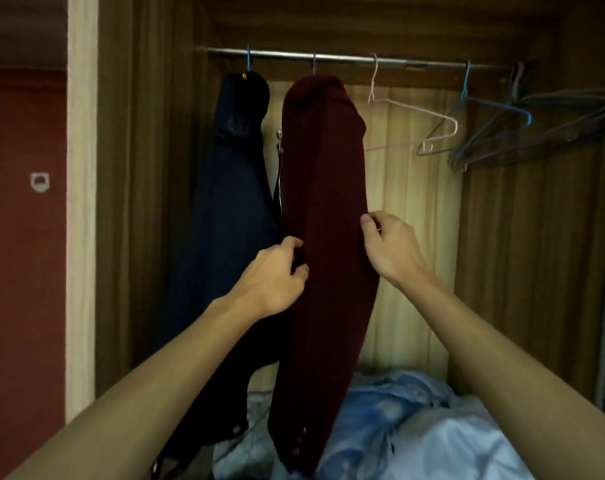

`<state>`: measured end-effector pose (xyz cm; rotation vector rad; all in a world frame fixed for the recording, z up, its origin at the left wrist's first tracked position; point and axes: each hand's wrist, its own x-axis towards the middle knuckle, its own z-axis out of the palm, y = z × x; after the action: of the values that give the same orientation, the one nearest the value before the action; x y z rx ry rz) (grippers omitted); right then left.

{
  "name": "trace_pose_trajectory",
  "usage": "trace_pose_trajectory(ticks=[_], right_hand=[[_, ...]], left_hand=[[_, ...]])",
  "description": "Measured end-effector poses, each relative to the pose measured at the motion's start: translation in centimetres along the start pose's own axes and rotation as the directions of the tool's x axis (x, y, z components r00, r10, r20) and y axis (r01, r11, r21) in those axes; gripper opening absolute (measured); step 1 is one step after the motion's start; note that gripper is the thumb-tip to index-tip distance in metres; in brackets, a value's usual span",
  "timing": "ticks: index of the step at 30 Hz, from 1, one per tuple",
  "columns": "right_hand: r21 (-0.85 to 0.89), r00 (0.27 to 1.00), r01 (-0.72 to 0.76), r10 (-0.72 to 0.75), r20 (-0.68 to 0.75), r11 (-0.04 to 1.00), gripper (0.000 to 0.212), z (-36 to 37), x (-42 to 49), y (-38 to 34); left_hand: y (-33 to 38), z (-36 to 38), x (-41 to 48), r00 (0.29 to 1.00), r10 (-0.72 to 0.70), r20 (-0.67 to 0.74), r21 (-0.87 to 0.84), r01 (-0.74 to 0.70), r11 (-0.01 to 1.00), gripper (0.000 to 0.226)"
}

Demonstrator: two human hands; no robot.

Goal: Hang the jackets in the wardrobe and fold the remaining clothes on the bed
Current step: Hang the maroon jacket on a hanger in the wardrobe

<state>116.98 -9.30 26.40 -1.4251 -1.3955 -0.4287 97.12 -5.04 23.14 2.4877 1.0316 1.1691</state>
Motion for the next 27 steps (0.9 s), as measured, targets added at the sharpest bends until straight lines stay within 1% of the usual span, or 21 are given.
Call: trace_pose_trajectory(ticks=[3, 6, 10, 12, 15, 18, 20, 22, 23, 26, 27], right_hand=[[-0.042, 0.998, 0.002, 0.0, 0.057, 0.999, 0.034, 0.2, -4.5, 1.5], [-0.052, 0.991, 0.018, -0.011, 0.134, 0.998, 0.03, 1.0, -9.0, 3.5], [0.033, 0.961, 0.011, -0.019, 0.276, 0.999, 0.029, 3.6, -16.3, 6.1], [0.077, 0.926, 0.016, -0.044, 0.374, 0.997, 0.03, 5.5, -20.3, 7.1], [0.104, 0.823, 0.039, -0.091, 0.561, 0.994, 0.029, 7.6, -25.1, 7.8], [0.164, 0.704, 0.082, -0.174, 0.688, 0.983, 0.032, 8.9, -28.5, 7.7], [0.215, 0.61, 0.112, -0.238, 0.756, 0.97, 0.035, 9.2, -30.5, 7.1], [0.273, 0.508, 0.154, -0.314, 0.802, 0.949, 0.034, 9.1, -32.5, 6.3], [0.312, 0.463, 0.173, -0.357, 0.811, 0.934, 0.032, 9.0, -33.5, 5.7], [0.445, 0.343, 0.194, -0.485, 0.804, 0.874, 0.028, 8.5, -36.9, 3.4], [0.49, 0.29, 0.193, -0.527, 0.799, 0.85, 0.026, 8.2, -38.1, 2.5]], left_hand=[[-1.7, 1.2, -3.9, 0.997, -0.047, 0.067, 0.119, 0.039, 0.992, 0.051], [-3.8, 2.5, -8.1, 0.985, -0.128, 0.112, 0.178, 0.106, 0.978, 0.046], [-5.9, 4.5, -13.7, 0.956, -0.252, 0.15, 0.193, 0.222, 0.956, 0.039], [-6.2, 5.7, -16.5, 0.936, -0.316, 0.155, 0.22, 0.28, 0.935, 0.039], [-5.4, 7.1, -20.4, 0.904, -0.392, 0.171, 0.308, 0.329, 0.893, 0.041], [-4.2, 8.1, -24.1, 0.868, -0.465, 0.173, 0.367, 0.381, 0.848, 0.052], [-3.6, 8.8, -27.2, 0.829, -0.549, 0.111, 0.381, 0.475, 0.793, 0.044], [-2.9, 9.5, -30.6, 0.791, -0.611, 0.032, 0.373, 0.558, 0.741, 0.032], [-2.4, 9.7, -32.4, 0.762, -0.647, 0.004, 0.367, 0.601, 0.71, 0.031], [-0.7, 9.6, -38.5, 0.648, -0.759, -0.056, 0.365, 0.721, 0.589, 0.028], [-0.1, 9.3, -40.7, 0.61, -0.788, -0.088, 0.377, 0.752, 0.54, 0.026]])
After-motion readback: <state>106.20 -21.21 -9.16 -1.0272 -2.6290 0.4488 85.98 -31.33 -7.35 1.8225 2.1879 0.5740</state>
